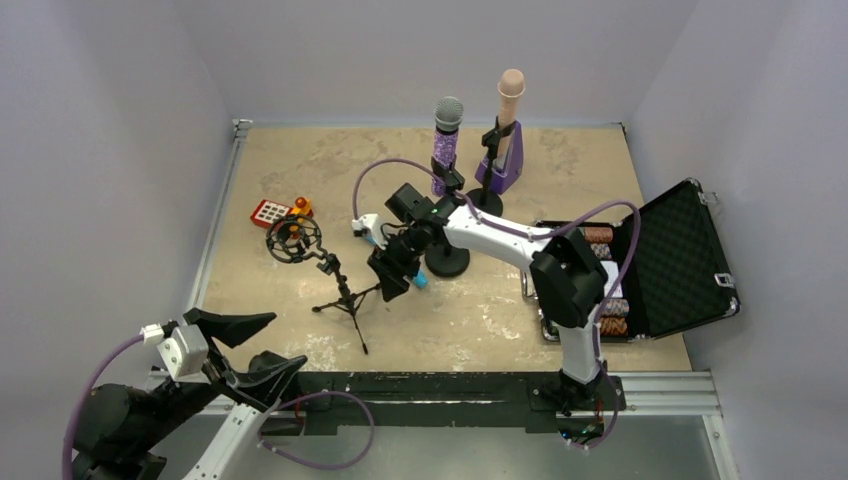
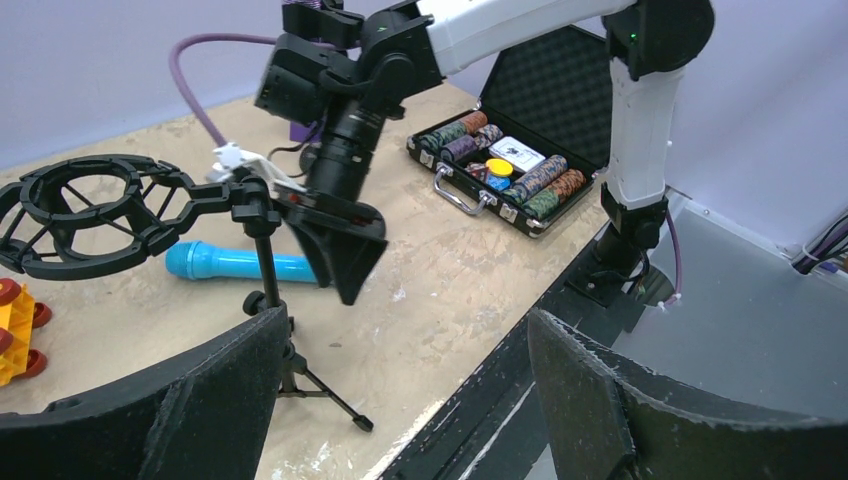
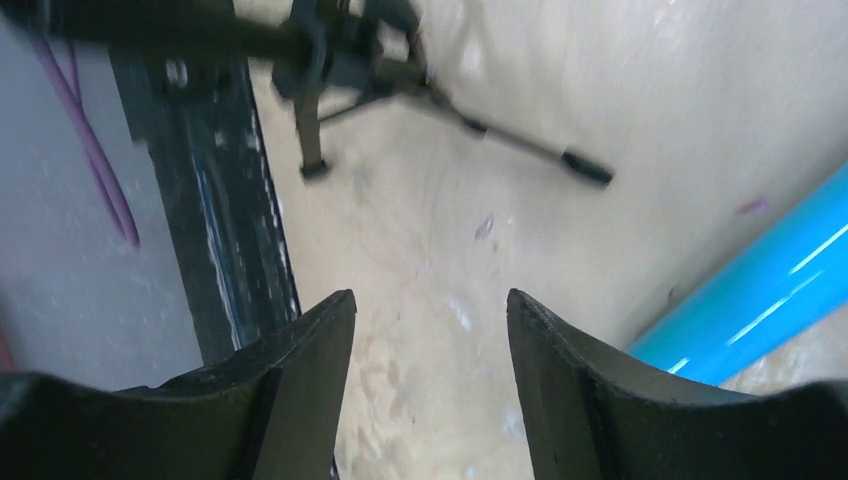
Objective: Attach the microphones to the stand
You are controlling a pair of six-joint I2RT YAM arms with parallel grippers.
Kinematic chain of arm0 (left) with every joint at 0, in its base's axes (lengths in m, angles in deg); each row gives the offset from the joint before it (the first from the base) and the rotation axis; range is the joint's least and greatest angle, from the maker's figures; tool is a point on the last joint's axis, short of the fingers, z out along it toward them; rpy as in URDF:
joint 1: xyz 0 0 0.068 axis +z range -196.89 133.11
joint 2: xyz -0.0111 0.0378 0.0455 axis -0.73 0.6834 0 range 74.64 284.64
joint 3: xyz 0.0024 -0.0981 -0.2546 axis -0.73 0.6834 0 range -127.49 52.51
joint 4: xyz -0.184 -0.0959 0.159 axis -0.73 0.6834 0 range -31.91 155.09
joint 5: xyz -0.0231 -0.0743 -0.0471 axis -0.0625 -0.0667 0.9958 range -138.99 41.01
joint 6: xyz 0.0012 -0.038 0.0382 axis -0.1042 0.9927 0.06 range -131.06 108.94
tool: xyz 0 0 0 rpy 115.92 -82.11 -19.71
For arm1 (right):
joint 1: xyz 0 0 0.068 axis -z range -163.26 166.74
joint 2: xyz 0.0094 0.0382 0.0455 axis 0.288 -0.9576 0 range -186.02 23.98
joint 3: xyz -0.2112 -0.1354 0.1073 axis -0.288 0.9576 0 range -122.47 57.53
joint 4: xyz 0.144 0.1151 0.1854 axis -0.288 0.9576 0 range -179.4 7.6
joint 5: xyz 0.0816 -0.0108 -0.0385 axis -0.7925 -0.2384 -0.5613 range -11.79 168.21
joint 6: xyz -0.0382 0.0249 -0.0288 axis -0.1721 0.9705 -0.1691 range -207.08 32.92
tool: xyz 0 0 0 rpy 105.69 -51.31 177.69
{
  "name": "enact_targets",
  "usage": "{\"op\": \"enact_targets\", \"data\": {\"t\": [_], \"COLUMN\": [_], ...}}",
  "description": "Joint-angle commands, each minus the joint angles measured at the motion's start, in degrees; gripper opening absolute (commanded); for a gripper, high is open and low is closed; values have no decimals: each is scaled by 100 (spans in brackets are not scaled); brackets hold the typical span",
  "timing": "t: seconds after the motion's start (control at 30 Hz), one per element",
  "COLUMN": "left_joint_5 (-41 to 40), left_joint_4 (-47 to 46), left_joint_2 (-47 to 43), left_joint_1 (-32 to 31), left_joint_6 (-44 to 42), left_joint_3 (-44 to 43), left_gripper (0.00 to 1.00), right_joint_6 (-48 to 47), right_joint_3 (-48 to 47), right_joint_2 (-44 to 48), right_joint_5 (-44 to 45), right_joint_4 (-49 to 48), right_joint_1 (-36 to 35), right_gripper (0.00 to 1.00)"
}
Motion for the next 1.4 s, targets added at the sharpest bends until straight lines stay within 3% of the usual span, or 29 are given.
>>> {"op": "enact_targets", "data": {"t": [0.0,0.3,0.47,0.67,0.9,1.1,1.37], "left_joint_5": [19,78,71,91,128,188,257], "left_joint_4": [-147,-249,-211,-252,-373,-523,-712], "left_joint_2": [-12,-14,-9,10,32,43,135], "left_joint_1": [-18,-17,-16,-16,-18,-13,-13], "left_joint_6": [145,232,241,241,266,340,430], "left_joint_3": [-23,-26,-82,-68,-26,50,118], "left_gripper": [93,93,93,93,93,93,93], "right_joint_6": [-1499,-2601,-2824,-3460,-4739,-4729,-4139], "right_joint_3": [840,1737,2395,3548,4008,3635,2320], "right_joint_2": [991,1524,1862,2899,3371,3145,2886], "right_joint_5": [55,1218,1905,1911,1445,1221,1548], "right_joint_4": [377,149,-459,-1433,-1029,-573,-1035], "right_joint_1": [10,10,10,10,4,-3,-3], "right_gripper": [62,61,61,62,65,64,63]}}
